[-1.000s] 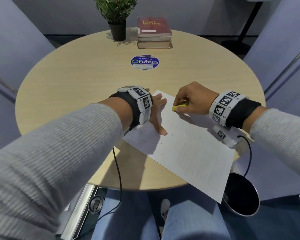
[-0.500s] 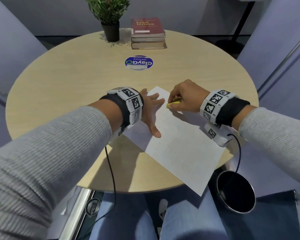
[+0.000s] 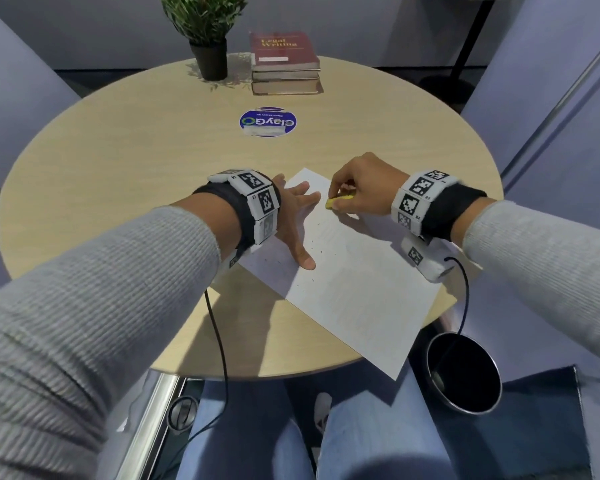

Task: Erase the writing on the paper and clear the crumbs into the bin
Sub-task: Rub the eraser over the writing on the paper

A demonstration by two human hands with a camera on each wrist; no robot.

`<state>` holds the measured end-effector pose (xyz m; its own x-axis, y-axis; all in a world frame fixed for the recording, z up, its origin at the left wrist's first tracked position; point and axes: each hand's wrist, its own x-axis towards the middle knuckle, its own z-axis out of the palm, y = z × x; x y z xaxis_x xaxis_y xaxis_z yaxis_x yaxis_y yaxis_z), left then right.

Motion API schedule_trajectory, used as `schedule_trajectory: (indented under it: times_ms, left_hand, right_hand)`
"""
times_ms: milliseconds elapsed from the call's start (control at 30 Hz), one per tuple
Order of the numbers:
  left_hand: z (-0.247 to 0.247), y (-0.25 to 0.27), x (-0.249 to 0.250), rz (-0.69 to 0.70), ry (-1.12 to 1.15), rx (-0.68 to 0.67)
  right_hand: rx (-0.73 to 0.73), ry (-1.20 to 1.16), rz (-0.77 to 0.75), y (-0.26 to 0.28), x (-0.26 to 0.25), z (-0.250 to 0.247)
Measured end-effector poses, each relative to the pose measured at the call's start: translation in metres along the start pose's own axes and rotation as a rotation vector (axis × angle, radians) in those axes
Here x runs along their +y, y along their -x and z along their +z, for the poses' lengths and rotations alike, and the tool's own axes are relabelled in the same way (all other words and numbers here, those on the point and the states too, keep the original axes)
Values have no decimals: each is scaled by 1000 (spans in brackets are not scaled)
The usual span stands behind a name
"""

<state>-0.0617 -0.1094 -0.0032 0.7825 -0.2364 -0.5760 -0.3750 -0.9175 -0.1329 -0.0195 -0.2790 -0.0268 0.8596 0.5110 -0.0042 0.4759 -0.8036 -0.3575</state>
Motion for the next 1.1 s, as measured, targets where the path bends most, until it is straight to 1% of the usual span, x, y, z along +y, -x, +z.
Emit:
schedule_trajectory:
  times_ms: [133, 267, 400, 433, 567, 700, 800, 867, 1000, 1033, 1100]
  left_hand:
    - [0, -1, 1, 4, -14, 6]
    - [1, 0, 2, 0, -14, 25]
    - [1, -3, 1, 7, -5, 20]
    - [1, -2, 1, 4, -13, 20]
    - [3, -2, 3, -4, -30, 37]
    - [4, -2, 3, 3, -19, 39]
    - [5, -5, 2, 1, -13, 38]
    - [6, -6, 2, 3, -6, 40]
    - [4, -3, 1, 18, 18, 32]
    - [4, -4, 1, 20, 23, 32]
    - [5, -5, 1, 18, 37, 36]
  right_hand:
    - [-60, -9, -93, 8, -9, 7]
    - [-5, -9, -13, 3, 1, 0]
    - [-68, 11, -93, 8, -11, 9]
    - [-69, -2, -88, 9, -9, 6]
    - [-7, 28, 5, 3, -1, 1]
    - [-76, 17, -89, 10, -11, 8]
    - [-29, -8, -24, 7, 1, -1]
    - [-14, 13, -10, 6, 0, -1]
    - [-93, 5, -116, 15, -14, 9]
    - [-93, -13, -102, 15, -11, 7]
    - [-41, -21, -40, 10, -1, 0]
